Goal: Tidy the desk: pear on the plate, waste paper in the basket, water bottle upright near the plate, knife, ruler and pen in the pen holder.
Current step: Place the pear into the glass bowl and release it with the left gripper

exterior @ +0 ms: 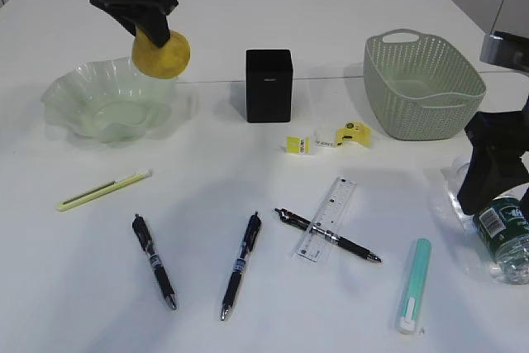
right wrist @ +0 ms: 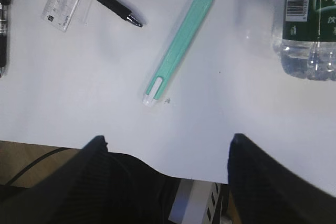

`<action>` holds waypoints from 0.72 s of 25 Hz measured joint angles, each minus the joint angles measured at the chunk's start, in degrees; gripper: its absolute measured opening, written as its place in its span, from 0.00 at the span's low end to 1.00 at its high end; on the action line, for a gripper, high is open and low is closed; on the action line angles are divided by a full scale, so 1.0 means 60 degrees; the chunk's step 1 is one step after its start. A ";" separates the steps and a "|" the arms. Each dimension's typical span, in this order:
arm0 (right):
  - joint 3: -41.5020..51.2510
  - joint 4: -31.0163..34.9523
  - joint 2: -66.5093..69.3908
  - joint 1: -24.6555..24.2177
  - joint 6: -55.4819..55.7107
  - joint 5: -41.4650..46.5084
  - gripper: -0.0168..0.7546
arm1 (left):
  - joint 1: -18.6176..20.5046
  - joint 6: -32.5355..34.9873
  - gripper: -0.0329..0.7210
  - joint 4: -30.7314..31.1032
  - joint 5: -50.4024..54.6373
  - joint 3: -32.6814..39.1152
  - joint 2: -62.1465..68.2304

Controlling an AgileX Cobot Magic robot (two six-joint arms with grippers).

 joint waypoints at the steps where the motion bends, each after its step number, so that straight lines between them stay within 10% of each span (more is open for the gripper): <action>1: 0.0000 0.0000 0.0000 0.0000 0.0000 0.0000 0.74 | 0.0000 -0.0023 0.42 0.0185 0.0000 -0.0170 0.0000; 18: 0.0000 0.0000 0.0000 0.0000 0.0000 0.0000 0.74 | 0.1431 -0.1045 0.42 0.1392 0.0068 -0.0528 -0.0084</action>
